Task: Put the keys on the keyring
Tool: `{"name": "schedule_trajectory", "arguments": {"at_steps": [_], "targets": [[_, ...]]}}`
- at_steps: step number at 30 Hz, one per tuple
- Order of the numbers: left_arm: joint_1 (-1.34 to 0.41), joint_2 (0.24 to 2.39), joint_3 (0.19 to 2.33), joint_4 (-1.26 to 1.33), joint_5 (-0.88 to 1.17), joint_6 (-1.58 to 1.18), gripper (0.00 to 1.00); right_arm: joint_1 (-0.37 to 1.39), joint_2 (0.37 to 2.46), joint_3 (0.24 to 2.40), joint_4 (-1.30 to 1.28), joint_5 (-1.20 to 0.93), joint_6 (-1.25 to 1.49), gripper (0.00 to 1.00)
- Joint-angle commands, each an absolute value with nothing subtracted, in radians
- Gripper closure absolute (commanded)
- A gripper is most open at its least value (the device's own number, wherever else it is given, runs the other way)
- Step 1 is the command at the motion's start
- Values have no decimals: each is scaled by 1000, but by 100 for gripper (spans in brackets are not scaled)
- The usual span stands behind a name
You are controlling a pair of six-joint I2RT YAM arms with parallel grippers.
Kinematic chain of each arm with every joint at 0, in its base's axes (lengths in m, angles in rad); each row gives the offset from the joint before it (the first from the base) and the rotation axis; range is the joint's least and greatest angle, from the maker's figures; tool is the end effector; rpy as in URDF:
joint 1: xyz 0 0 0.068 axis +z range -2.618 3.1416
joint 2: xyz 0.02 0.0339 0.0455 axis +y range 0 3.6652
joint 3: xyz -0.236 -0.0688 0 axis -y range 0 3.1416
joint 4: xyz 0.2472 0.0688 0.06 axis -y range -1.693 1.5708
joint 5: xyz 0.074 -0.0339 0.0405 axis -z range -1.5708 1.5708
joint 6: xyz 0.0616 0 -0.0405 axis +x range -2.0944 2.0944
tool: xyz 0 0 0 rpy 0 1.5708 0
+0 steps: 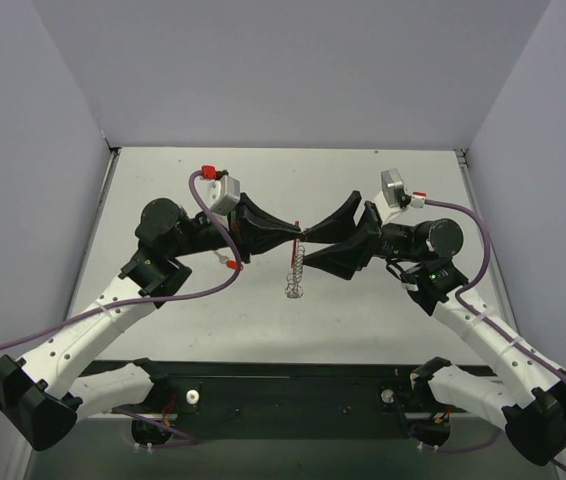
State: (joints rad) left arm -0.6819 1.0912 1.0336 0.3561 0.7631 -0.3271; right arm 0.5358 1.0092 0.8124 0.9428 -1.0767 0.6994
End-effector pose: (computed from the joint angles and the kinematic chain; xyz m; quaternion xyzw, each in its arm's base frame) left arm 0.1864 -0.2061 0.4034 0.3921 0.4899 -0.5545 0.5466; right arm 0.1652 0.1611 0.3938 -0.4400 0.3813 0.6230 0.5223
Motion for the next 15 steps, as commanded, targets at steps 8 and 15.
{"name": "schedule_trajectory", "arguments": {"at_steps": [8, 15], "targets": [[-710, 1095, 1028, 360, 779, -334, 100, 560, 986, 828, 1005, -1043, 630, 51], [-712, 1086, 1028, 362, 798, -342, 97, 561, 1005, 851, 962, -1035, 626, 100]]}}
